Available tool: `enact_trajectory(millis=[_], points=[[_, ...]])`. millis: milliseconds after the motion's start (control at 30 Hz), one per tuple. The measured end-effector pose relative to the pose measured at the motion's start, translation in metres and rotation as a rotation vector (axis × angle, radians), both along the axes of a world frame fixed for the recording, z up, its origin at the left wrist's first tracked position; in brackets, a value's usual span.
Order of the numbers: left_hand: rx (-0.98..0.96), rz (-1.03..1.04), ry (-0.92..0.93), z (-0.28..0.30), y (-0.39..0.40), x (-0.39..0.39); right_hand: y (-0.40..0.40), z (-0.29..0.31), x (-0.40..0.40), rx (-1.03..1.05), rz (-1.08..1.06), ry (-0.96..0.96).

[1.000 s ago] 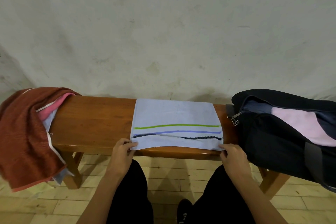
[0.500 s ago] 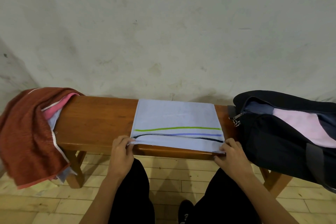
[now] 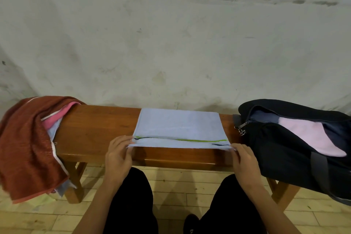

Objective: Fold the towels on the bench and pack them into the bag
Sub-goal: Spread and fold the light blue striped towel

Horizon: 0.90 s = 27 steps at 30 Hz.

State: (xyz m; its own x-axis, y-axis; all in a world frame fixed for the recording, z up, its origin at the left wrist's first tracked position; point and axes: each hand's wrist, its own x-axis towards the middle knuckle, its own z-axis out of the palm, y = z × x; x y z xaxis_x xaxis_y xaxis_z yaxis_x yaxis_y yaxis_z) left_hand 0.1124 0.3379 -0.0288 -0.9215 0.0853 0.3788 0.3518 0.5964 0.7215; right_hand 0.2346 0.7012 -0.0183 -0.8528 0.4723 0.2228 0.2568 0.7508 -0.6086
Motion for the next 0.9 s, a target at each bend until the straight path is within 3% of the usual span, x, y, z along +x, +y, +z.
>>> enact_trajectory(millis=[133, 233, 500, 667, 900], points=[[0.120, -0.008, -0.039, 0.052, 0.007, -0.020, 0.006, 0.041, -0.029, -0.015, -0.025, 0.200], [0.163, -0.039, 0.048, 0.092, 0.011, -0.038, 0.008, 0.077, -0.052, -0.014, -0.009, 0.267], [0.131, -0.045, 0.223, 0.165, 0.005, -0.074, 0.019, 0.147, -0.091, 0.260, 0.130, 0.076], [0.094, -0.069, 0.270, 0.208, -0.002, -0.086, 0.023, 0.189, -0.104, 0.381, 0.192, 0.222], [0.132, -0.056, 0.199, 0.243, -0.001, -0.113, 0.022, 0.241, -0.123, 0.302, 0.085, 0.255]])
